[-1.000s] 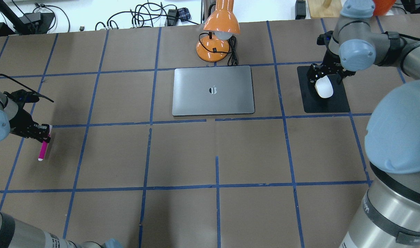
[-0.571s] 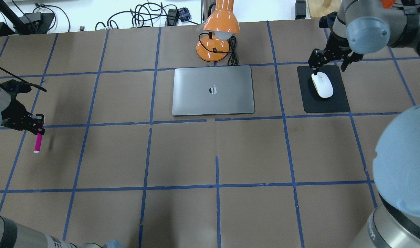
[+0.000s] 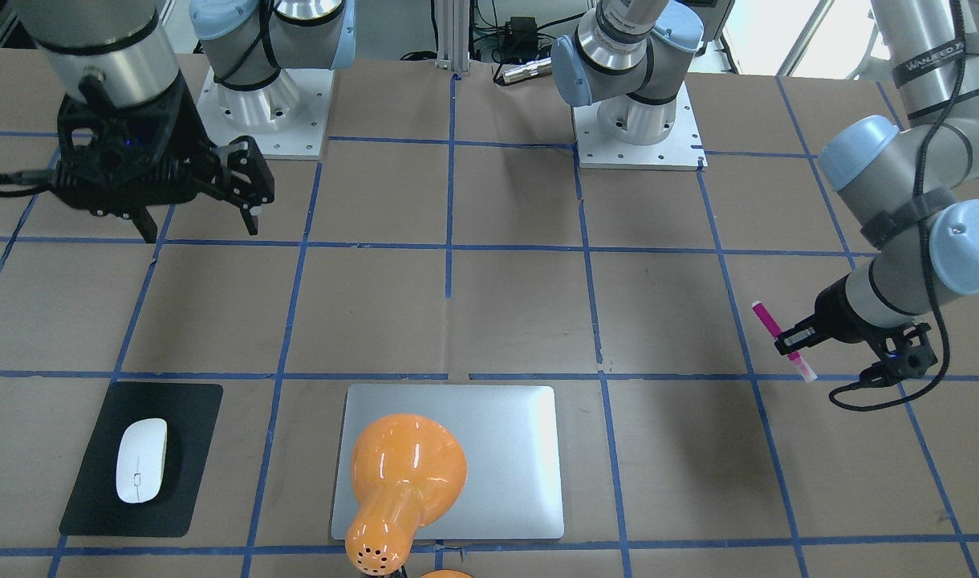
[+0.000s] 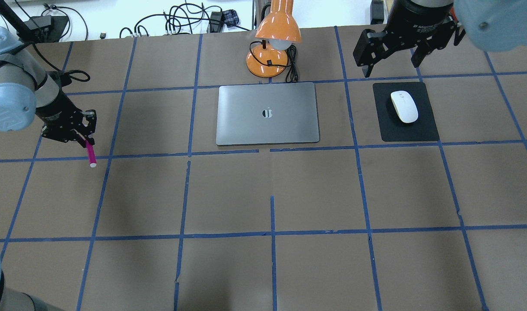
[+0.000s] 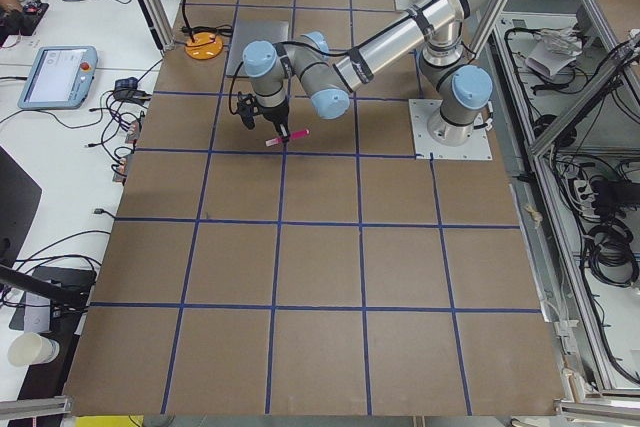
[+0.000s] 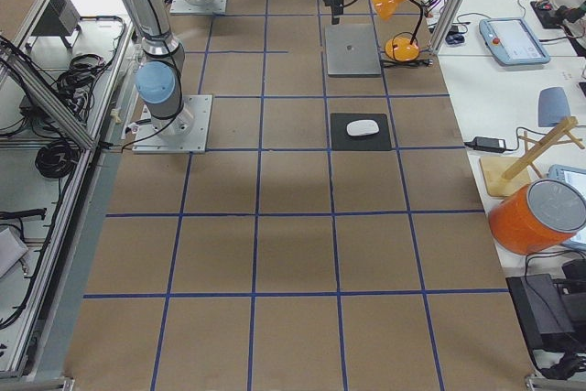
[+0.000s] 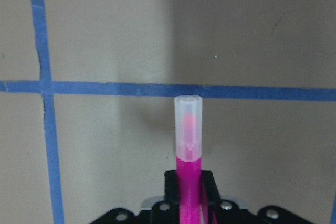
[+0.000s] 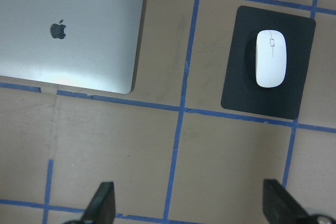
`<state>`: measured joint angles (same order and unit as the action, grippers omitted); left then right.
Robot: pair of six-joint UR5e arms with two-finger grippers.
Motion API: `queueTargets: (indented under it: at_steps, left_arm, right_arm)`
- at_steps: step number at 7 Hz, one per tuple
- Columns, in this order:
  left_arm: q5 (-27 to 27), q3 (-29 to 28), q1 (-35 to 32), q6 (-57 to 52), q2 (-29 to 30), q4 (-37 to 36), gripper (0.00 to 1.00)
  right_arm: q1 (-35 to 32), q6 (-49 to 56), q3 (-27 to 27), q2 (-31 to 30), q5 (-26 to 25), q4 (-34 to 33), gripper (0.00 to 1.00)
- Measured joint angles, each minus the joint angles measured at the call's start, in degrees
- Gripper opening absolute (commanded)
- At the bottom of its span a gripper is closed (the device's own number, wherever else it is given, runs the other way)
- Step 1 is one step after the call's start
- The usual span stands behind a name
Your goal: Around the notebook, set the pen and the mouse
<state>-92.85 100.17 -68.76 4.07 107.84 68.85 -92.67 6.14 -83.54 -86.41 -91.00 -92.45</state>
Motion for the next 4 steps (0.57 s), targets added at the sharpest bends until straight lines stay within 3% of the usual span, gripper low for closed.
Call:
queueTargets:
  at_steps: [2,4]
  left_arm:
    - [1.22,0.04,-7.32,15.71,-0.67,0.92,0.0]
    - [5.79,0.33,-14.51,33.03,0.0,1.06,0.0]
  right_arm:
    - [-0.29,-0.95,-0.32,0.89,1.14,0.46,1.0]
    - [0.37,-1.04,-0.34,1.74,1.27,0.51,1.0]
